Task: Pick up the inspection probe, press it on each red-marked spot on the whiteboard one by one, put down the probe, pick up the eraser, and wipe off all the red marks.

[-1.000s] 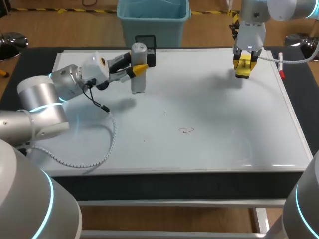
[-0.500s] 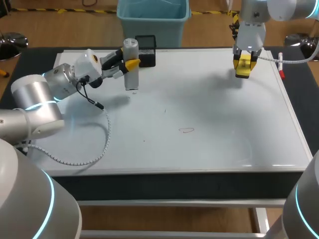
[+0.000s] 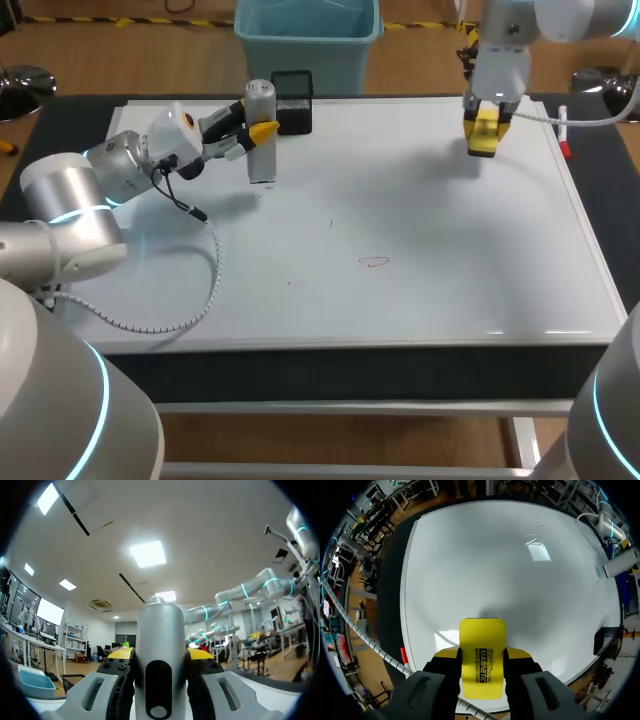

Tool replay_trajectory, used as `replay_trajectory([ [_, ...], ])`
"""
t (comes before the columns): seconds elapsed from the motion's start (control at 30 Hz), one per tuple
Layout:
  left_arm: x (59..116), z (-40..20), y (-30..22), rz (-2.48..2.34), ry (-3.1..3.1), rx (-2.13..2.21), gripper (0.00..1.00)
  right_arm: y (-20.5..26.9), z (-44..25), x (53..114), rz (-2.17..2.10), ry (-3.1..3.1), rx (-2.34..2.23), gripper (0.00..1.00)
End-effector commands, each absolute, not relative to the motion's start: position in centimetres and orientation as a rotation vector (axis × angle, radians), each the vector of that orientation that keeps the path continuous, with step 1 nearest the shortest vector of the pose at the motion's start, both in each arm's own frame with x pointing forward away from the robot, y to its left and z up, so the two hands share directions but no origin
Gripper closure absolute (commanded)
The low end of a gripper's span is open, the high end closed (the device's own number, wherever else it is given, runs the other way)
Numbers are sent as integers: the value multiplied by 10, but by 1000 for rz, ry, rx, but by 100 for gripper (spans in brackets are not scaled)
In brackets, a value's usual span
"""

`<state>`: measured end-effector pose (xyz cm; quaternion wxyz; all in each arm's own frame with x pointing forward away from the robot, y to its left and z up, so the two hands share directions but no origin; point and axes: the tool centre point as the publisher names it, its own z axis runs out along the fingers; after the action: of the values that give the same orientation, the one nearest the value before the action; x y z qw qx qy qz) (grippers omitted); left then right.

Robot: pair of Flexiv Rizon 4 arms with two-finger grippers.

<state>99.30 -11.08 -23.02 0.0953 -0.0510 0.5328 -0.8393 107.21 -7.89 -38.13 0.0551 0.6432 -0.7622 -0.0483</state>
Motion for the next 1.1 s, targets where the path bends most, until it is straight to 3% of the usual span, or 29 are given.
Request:
replay_trajectory([
  [0.03, 993, -229, -111, -2487, 1578, -151, 100, -57, -374, 1034, -92, -2298, 2042, 100],
  [0.57, 993, -229, -111, -2487, 1578, -151, 100, 25, -367, 885, -119, -2040, 2371, 100],
  [1.1, 993, -229, -111, -2487, 1578, -151, 100, 91, -369, 792, -2, -1894, 2518, 100],
])
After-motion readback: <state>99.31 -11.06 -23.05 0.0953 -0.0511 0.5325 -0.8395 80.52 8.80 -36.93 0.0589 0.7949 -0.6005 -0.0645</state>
